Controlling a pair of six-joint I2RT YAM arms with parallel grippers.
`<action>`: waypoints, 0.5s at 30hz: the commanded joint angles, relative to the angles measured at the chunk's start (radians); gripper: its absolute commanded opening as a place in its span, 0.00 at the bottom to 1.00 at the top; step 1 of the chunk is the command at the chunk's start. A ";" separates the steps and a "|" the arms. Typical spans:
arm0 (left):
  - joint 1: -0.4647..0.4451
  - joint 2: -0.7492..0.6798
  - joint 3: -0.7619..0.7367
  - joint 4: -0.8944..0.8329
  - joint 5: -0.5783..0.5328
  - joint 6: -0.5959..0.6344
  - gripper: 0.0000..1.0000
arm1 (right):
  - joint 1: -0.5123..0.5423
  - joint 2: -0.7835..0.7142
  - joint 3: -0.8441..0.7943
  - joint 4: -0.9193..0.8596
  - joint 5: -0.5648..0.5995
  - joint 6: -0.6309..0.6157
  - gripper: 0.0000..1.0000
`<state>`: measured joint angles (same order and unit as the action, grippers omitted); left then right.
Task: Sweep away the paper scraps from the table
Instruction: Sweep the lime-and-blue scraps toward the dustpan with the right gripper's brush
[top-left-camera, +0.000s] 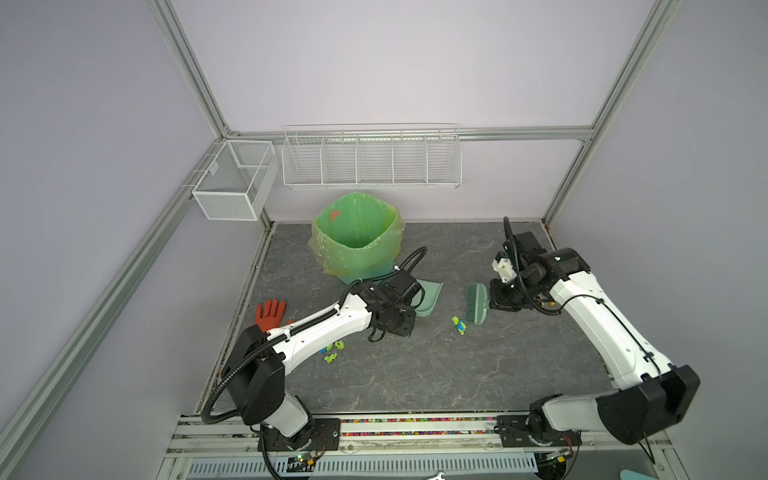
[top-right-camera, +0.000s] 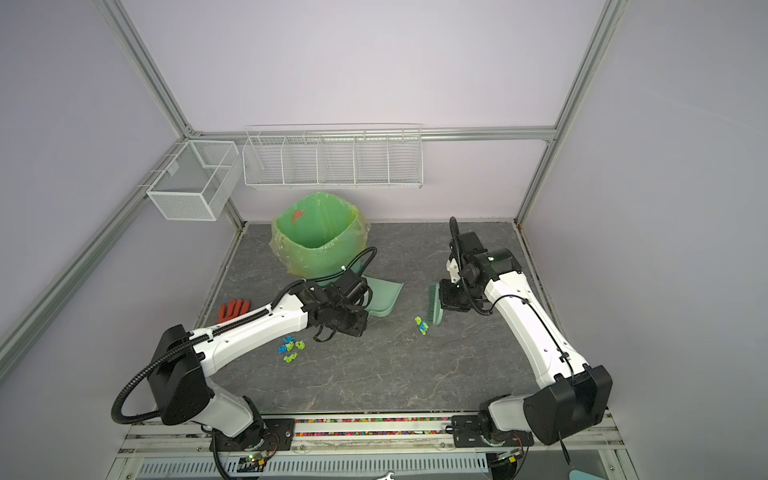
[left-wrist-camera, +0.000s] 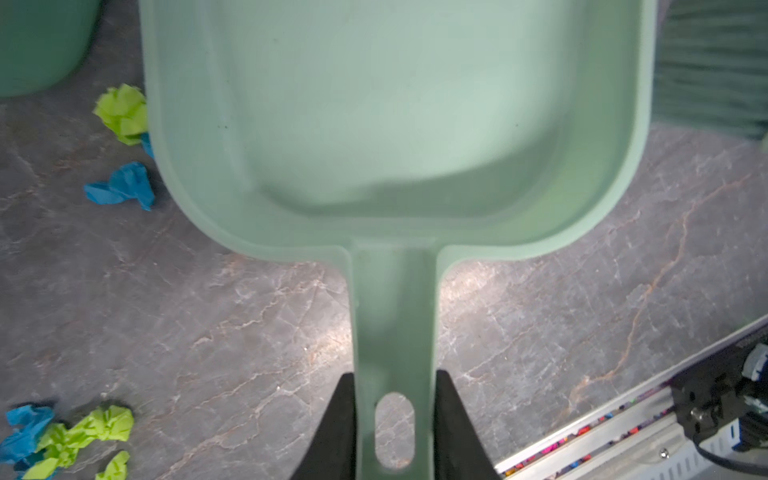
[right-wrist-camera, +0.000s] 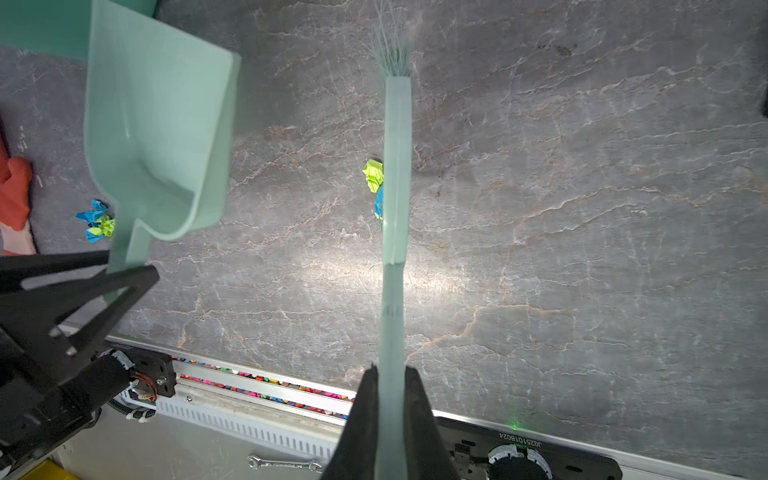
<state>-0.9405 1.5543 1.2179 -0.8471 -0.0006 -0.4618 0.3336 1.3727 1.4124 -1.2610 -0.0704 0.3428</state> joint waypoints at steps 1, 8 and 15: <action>-0.042 -0.028 -0.030 0.004 -0.026 0.001 0.00 | -0.005 -0.005 0.026 -0.062 0.062 -0.008 0.07; -0.071 -0.055 -0.119 0.051 0.009 -0.036 0.00 | -0.005 0.007 0.054 -0.066 0.048 0.006 0.07; -0.152 -0.016 -0.101 0.044 -0.032 -0.028 0.00 | -0.004 0.062 0.074 -0.116 0.146 -0.016 0.07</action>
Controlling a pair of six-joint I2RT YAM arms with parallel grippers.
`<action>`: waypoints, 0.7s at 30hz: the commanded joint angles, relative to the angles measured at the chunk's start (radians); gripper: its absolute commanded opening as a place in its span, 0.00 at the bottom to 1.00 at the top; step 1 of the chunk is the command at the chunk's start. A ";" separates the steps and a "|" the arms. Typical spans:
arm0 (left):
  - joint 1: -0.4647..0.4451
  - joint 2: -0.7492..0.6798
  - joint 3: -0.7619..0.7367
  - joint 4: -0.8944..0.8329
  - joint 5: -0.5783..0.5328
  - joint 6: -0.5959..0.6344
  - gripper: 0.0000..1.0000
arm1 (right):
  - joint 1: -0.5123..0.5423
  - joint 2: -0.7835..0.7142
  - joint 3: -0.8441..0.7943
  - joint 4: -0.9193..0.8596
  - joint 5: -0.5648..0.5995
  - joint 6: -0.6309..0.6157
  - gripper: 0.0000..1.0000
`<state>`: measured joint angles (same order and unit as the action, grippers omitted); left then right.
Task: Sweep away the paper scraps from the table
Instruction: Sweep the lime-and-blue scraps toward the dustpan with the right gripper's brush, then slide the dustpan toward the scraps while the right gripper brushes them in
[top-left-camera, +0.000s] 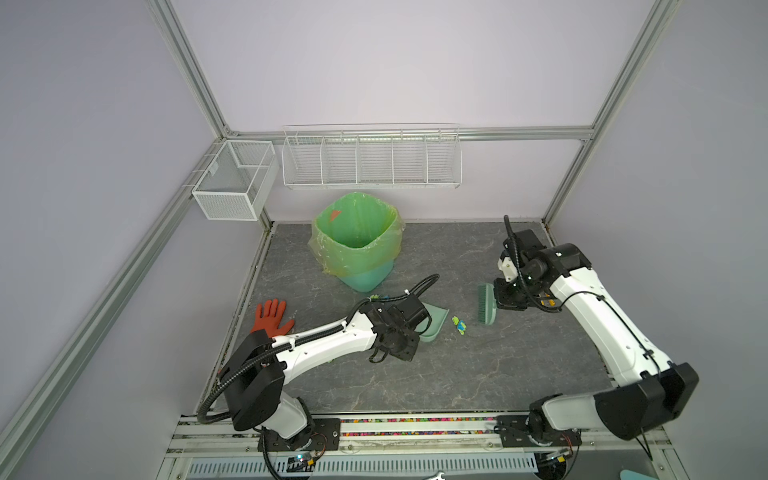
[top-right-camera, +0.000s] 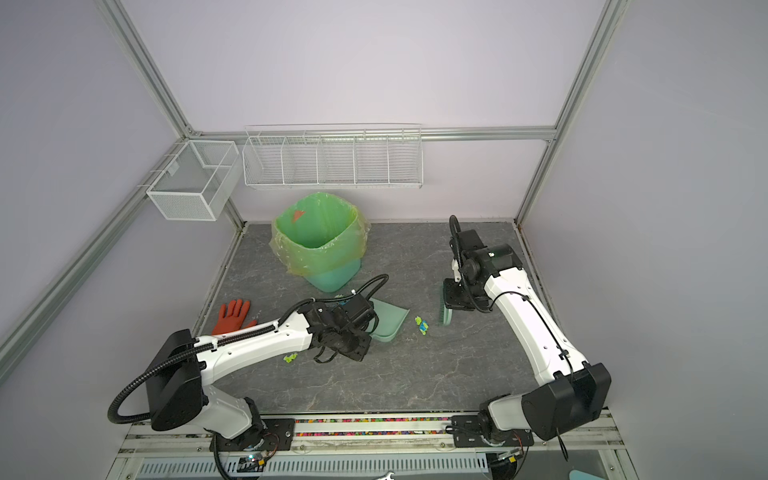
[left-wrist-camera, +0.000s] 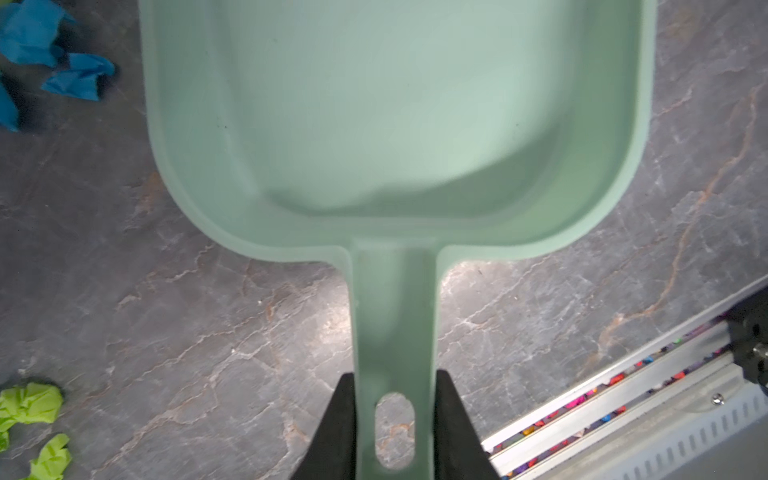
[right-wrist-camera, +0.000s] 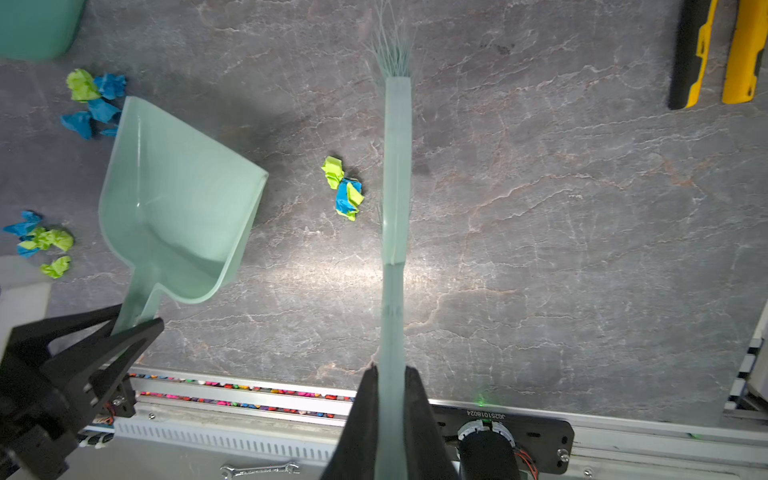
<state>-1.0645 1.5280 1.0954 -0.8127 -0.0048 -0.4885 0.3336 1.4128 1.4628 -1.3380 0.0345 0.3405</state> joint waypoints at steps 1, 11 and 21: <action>-0.036 0.024 0.026 0.003 -0.031 -0.003 0.00 | -0.003 0.030 0.032 -0.046 0.041 -0.016 0.07; -0.091 0.103 0.061 -0.023 -0.046 -0.004 0.00 | 0.005 0.114 0.077 -0.070 0.093 -0.039 0.07; -0.102 0.197 0.144 -0.067 -0.032 -0.038 0.00 | 0.055 0.227 0.130 -0.070 0.091 -0.064 0.07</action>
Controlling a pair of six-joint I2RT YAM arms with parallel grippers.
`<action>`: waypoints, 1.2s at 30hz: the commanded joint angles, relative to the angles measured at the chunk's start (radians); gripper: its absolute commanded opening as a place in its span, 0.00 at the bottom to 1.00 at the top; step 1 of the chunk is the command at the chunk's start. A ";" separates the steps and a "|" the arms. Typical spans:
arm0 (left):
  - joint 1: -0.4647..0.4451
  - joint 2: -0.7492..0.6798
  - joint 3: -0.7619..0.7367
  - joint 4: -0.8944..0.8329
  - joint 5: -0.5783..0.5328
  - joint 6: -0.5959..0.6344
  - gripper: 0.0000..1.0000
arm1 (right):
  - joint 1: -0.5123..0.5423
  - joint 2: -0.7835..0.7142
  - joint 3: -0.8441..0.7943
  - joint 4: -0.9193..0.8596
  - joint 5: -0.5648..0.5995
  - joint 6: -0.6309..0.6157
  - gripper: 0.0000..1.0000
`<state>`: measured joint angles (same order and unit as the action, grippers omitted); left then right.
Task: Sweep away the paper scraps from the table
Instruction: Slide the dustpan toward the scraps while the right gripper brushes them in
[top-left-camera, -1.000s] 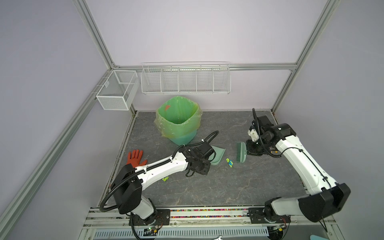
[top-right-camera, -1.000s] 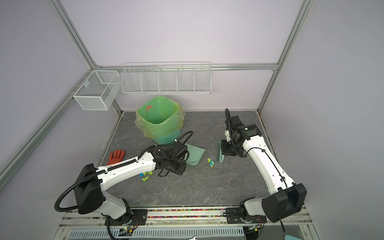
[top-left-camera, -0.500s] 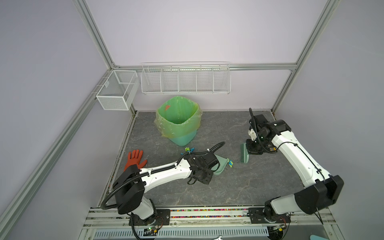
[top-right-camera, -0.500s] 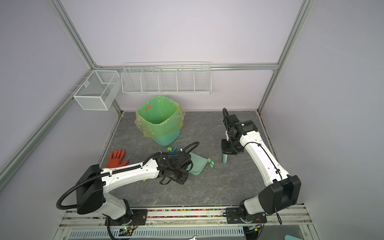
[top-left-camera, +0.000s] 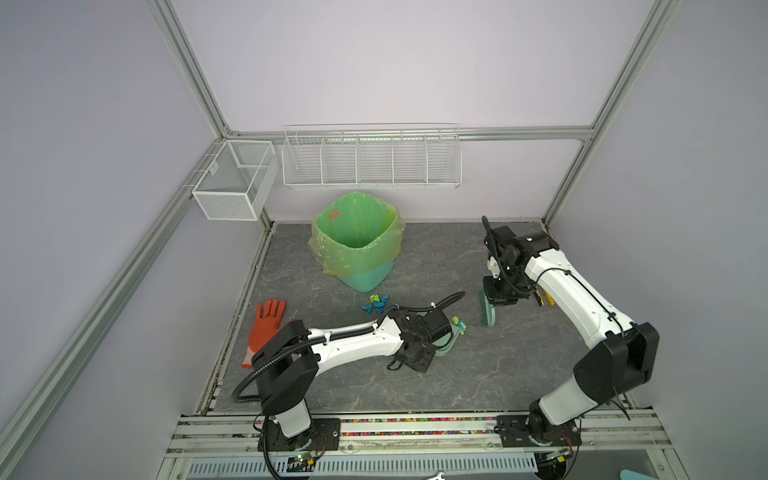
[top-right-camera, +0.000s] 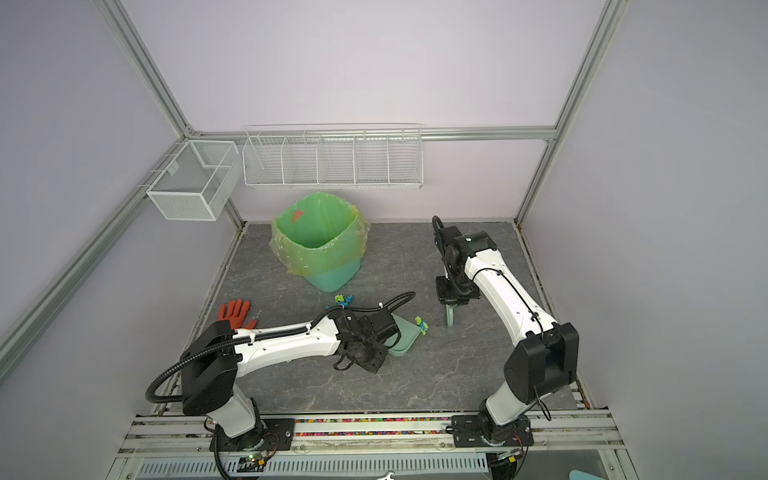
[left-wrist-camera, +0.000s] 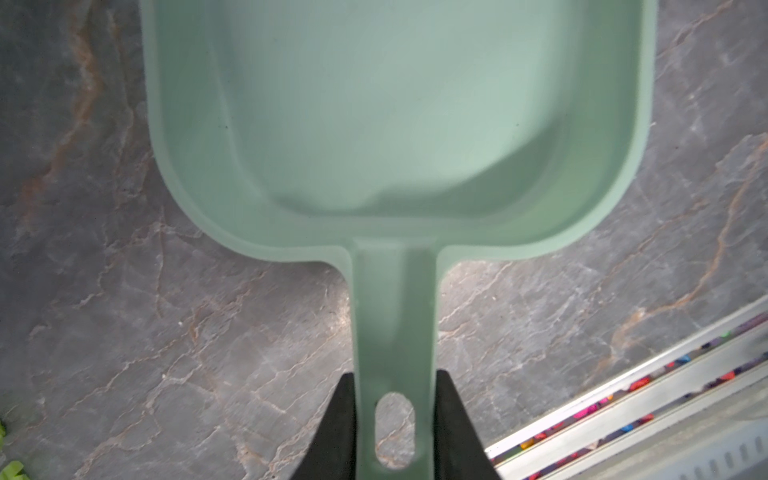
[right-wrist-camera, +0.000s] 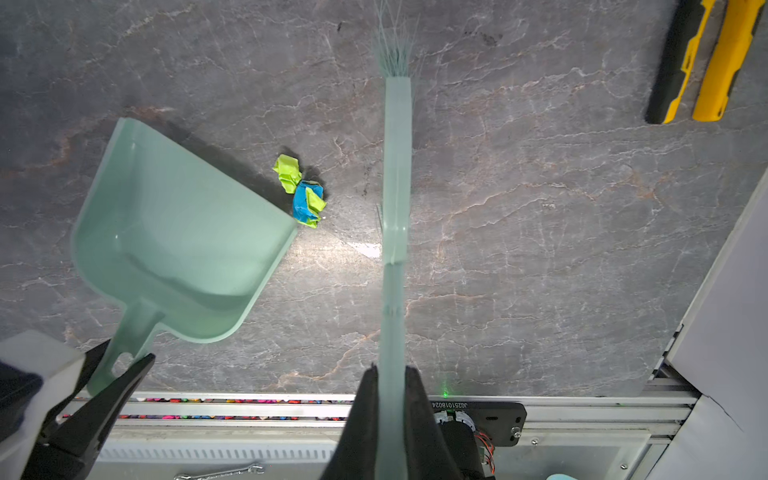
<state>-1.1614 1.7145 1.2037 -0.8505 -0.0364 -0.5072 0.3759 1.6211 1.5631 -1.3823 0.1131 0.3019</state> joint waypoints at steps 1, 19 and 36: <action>-0.006 0.014 0.040 -0.033 0.001 -0.018 0.00 | 0.018 0.029 0.036 -0.026 0.012 -0.028 0.07; -0.057 0.021 0.059 -0.114 -0.015 0.056 0.00 | 0.033 0.098 0.081 -0.022 -0.010 -0.049 0.07; -0.057 0.124 0.121 -0.135 -0.005 0.022 0.00 | 0.132 0.205 0.163 -0.060 -0.070 -0.079 0.07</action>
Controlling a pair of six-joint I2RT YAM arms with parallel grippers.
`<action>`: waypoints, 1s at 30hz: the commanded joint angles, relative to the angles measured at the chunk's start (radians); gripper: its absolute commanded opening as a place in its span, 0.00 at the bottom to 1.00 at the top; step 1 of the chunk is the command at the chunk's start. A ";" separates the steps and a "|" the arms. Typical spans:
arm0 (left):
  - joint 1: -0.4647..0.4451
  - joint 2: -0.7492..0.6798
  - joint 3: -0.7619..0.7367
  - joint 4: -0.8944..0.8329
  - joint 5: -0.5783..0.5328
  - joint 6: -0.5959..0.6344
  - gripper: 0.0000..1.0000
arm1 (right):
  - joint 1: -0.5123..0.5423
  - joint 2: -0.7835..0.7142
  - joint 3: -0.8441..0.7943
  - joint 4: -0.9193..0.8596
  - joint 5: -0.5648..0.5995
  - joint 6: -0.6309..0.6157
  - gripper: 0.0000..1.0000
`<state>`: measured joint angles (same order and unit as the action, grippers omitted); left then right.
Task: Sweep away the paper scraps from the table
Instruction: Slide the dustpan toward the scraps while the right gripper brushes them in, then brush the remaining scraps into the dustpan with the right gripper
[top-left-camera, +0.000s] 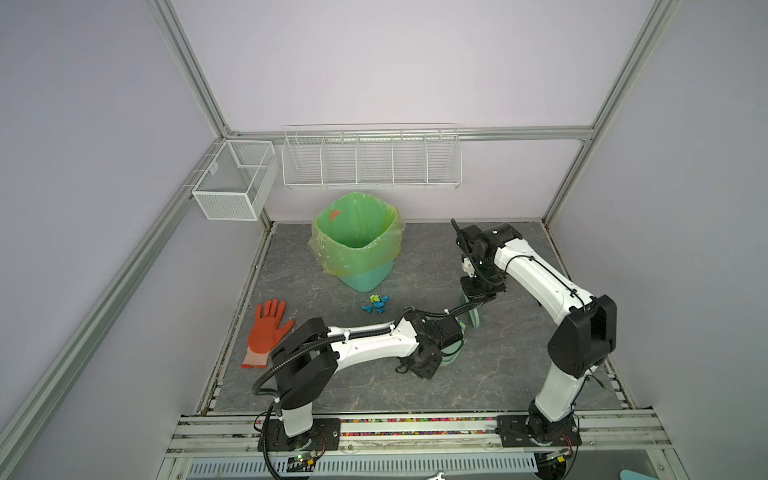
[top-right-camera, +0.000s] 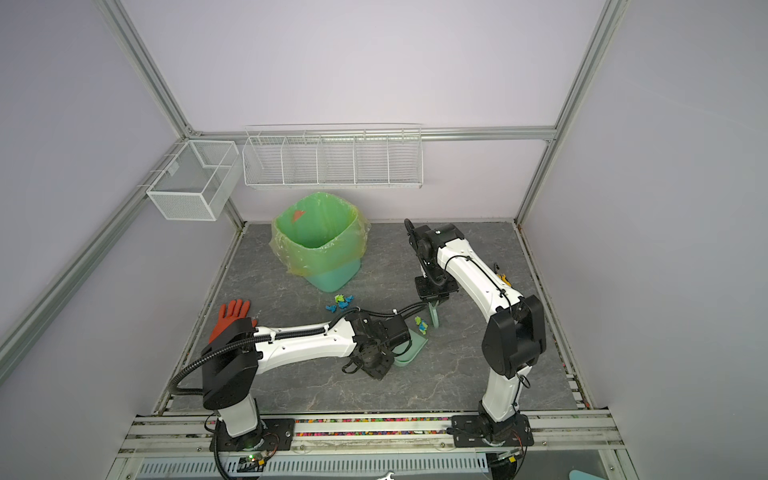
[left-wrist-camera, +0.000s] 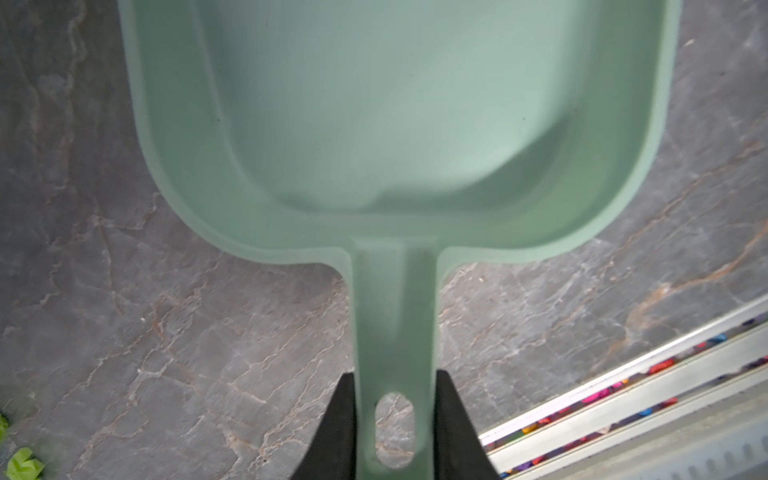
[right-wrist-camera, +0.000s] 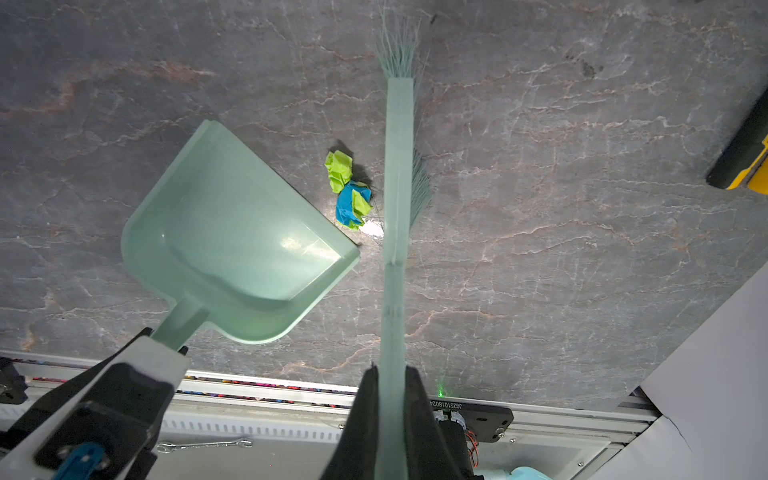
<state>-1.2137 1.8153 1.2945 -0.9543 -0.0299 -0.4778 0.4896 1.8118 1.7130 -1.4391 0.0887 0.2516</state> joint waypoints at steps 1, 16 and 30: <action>-0.003 0.025 0.031 -0.032 -0.014 -0.008 0.00 | 0.024 0.010 0.011 -0.003 -0.058 -0.030 0.07; -0.001 0.040 0.028 -0.041 -0.048 -0.013 0.00 | 0.012 -0.236 -0.177 0.079 -0.254 -0.044 0.07; -0.001 0.008 0.021 -0.022 -0.054 -0.027 0.00 | -0.132 -0.385 -0.271 0.157 -0.224 0.025 0.07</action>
<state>-1.2221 1.8385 1.3052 -0.9585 -0.0673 -0.4923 0.3786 1.4601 1.4658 -1.3113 -0.1463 0.2501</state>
